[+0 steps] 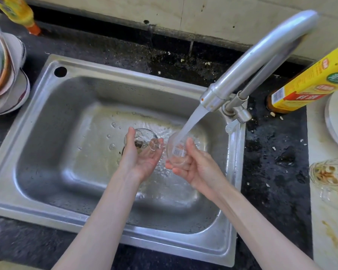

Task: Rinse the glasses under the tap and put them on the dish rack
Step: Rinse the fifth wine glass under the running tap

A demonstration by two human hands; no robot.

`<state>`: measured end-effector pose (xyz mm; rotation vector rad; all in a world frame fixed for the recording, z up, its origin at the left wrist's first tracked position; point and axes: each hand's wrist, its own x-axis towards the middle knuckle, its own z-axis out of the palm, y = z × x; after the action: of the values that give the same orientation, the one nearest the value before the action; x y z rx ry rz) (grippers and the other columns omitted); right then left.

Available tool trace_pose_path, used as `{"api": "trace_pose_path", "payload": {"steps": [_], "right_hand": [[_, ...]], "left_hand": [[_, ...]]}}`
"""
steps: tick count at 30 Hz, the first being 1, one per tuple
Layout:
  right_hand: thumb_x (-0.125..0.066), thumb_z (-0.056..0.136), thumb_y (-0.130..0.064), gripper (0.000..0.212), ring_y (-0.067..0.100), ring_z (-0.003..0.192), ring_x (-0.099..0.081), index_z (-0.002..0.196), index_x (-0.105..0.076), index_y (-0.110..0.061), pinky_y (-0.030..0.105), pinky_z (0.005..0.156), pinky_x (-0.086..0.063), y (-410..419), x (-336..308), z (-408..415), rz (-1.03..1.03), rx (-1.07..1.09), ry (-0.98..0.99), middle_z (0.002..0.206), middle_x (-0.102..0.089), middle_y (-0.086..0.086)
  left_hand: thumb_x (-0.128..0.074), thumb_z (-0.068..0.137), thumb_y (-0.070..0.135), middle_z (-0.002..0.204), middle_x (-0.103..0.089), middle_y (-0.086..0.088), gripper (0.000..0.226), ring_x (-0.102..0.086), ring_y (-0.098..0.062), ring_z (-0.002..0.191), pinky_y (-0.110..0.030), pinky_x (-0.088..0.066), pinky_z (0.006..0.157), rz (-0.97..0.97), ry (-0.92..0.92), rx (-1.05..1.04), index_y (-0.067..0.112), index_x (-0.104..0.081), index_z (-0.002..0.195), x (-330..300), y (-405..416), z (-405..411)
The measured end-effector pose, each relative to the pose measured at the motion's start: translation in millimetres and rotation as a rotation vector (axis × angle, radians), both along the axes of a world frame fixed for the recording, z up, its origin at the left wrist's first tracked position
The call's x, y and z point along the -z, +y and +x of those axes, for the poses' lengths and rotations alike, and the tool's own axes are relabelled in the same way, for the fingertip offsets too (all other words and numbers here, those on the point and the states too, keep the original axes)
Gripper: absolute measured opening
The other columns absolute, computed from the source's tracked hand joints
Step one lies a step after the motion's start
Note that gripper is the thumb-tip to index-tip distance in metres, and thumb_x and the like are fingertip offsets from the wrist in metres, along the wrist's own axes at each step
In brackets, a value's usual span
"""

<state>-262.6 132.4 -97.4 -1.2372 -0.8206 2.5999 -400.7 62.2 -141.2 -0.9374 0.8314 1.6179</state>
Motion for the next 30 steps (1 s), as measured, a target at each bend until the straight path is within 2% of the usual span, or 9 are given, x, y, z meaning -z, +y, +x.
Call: {"api": "trace_pose_path", "payload": {"steps": [4,8,10,13,18,22,25,28,30], "right_hand": [[-0.048,0.084,-0.051,0.047,0.011,0.041,-0.051,0.092,-0.055,-0.006,0.020,0.043,-0.036,-5,9,-5,0.201,0.003,-0.197,0.051,-0.061,0.000],[-0.055,0.073,-0.052,0.038,0.005,0.047,-0.031,0.084,-0.048,-0.017,0.018,0.047,-0.023,-17,14,-3,0.226,-0.012,-0.070,0.056,-0.039,-0.006],[-0.060,0.075,-0.042,0.027,0.006,0.052,-0.037,0.086,-0.049,-0.020,0.018,0.050,-0.028,-19,17,0,0.160,0.007,-0.039,0.060,-0.043,-0.006],[-0.056,0.091,-0.018,0.010,0.010,0.065,-0.055,0.100,-0.053,-0.015,0.022,0.062,-0.045,-14,22,3,0.153,0.009,-0.092,0.078,-0.056,0.001],[-0.066,0.086,-0.024,0.009,0.022,0.077,-0.058,0.079,-0.060,-0.024,0.040,0.082,-0.046,-2,33,14,0.750,-0.437,-0.319,0.085,-0.065,0.013],[-0.068,0.085,-0.018,0.004,0.004,0.079,-0.055,0.083,-0.067,-0.015,0.016,0.078,-0.039,-4,34,14,1.007,-0.580,-0.334,0.080,-0.063,-0.009],[-0.066,0.085,-0.012,0.007,-0.011,0.078,-0.056,0.091,-0.070,-0.010,0.007,0.075,-0.038,-8,34,16,1.083,-0.411,-0.318,0.082,-0.063,-0.015],[-0.063,0.085,-0.002,0.020,-0.012,0.072,-0.059,0.083,-0.067,-0.022,0.010,0.074,-0.045,-6,33,17,1.012,-0.296,-0.265,0.077,-0.065,-0.015],[-0.063,0.085,0.002,0.030,-0.005,0.070,-0.062,0.078,-0.064,-0.028,0.018,0.075,-0.050,-8,29,17,0.876,-0.306,-0.183,0.075,-0.067,-0.011]], "left_hand": [[-0.069,0.064,0.056,0.124,-0.054,-0.022,0.098,-0.065,-0.024,0.085,-0.030,-0.058,0.070,-0.062,0.225,0.061,-0.003,-0.037,0.135,-4,3,6],[-0.063,0.077,0.050,0.132,-0.048,-0.021,0.084,-0.063,-0.025,0.100,-0.039,-0.050,0.093,-0.081,0.393,0.035,0.002,-0.032,0.138,-9,4,6],[-0.062,0.075,0.048,0.135,-0.046,-0.020,0.072,-0.058,-0.029,0.113,-0.037,-0.051,0.092,-0.064,0.486,0.090,0.011,-0.040,0.133,-18,4,7],[-0.066,0.068,0.040,0.118,-0.054,-0.013,0.048,-0.059,-0.029,0.110,-0.039,-0.055,0.085,0.004,0.574,0.142,0.016,-0.049,0.106,-29,1,9],[-0.076,0.069,0.027,0.083,-0.067,0.002,0.056,-0.064,-0.020,0.089,-0.032,-0.054,0.078,0.123,0.723,0.259,0.015,-0.043,0.113,-37,-2,20],[-0.083,0.056,0.030,0.104,-0.068,-0.002,0.067,-0.066,-0.014,0.094,-0.028,-0.050,0.078,0.057,0.886,0.421,0.026,-0.046,0.111,-39,-3,29],[-0.081,0.066,0.021,0.110,-0.062,-0.001,0.066,-0.064,0.003,0.082,-0.012,-0.048,0.068,0.012,1.110,0.607,0.022,-0.042,0.119,-44,-4,37],[-0.081,0.058,0.030,0.117,-0.057,-0.012,0.077,-0.067,-0.018,0.091,-0.037,-0.056,0.077,0.067,1.230,0.715,0.019,-0.040,0.122,-40,-9,42],[-0.080,0.057,0.034,0.118,-0.055,-0.012,0.079,-0.065,-0.021,0.097,-0.037,-0.054,0.085,0.069,1.280,0.732,0.019,-0.039,0.123,-39,-13,44]]}}
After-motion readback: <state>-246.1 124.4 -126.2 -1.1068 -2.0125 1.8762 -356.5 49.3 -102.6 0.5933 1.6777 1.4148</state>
